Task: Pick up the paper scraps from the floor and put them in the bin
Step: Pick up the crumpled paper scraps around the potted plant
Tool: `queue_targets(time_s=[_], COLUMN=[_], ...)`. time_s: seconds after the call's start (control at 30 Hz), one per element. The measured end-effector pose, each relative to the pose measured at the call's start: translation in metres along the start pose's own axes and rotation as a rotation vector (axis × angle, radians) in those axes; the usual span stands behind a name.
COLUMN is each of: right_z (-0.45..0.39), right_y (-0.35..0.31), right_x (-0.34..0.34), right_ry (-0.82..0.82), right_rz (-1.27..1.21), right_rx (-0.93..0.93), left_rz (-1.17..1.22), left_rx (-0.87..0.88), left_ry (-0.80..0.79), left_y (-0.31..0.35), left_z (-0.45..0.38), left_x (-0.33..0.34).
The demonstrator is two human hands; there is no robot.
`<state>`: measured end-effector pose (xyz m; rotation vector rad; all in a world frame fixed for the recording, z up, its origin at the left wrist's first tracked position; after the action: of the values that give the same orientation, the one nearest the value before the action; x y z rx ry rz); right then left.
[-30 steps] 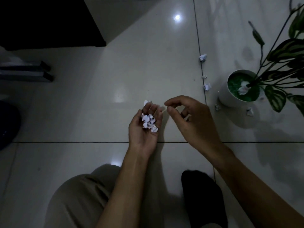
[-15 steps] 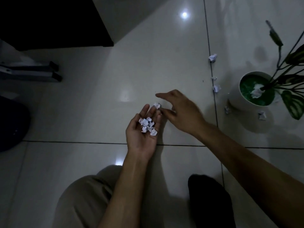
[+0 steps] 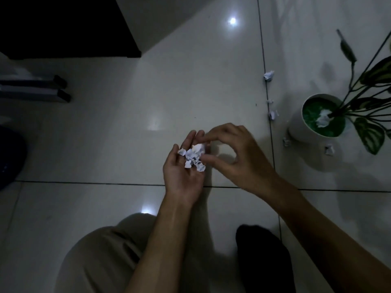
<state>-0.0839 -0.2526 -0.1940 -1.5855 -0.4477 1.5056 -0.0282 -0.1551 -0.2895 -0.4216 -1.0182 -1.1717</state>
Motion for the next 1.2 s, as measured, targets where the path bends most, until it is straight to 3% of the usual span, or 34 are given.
queue_targets(time_s=[0.1, 0.23, 0.4, 0.6, 0.73, 1.2], right_z=[0.006, 0.022, 0.016, -0.016, -0.026, -0.024], right_y=[0.009, 0.053, 0.094, 0.107, 0.113, 0.117], right_x=[-0.007, -0.026, -0.022, -0.029, -0.046, -0.071], right_ry=[0.079, 0.283, 0.171, 0.149, 0.254, 0.415], right_rz=[-0.017, -0.003, 0.189, 0.247, 0.339, 0.323], right_rx=[0.048, 0.312, 0.526, 0.535, 0.562, 0.303], left_rz=[0.003, 0.006, 0.003, -0.001, 0.018, 0.018], left_rx=[-0.031, -0.067, -0.081, -0.104, -0.103, -0.117], left_ry=[-0.044, -0.116, -0.155, -0.149, -0.156, -0.158], left_y=[-0.01, -0.016, -0.02, -0.027, -0.027, -0.041], left_z=[-0.001, -0.003, -0.013, -0.027, -0.043, -0.08], left_x=[0.009, 0.017, 0.028, 0.036, 0.044, 0.06])
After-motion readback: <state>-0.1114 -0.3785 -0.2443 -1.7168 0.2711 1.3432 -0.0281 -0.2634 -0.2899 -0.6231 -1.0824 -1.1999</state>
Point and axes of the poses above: each hand's wrist, its own z-axis away from the middle knuckle, its own x-axis out of the palm, y = z × x, the point moved 8 cm from there along -z, towards the middle knuckle, and after that the axes turned 11 degrees about -y, right-handed, at the moved point
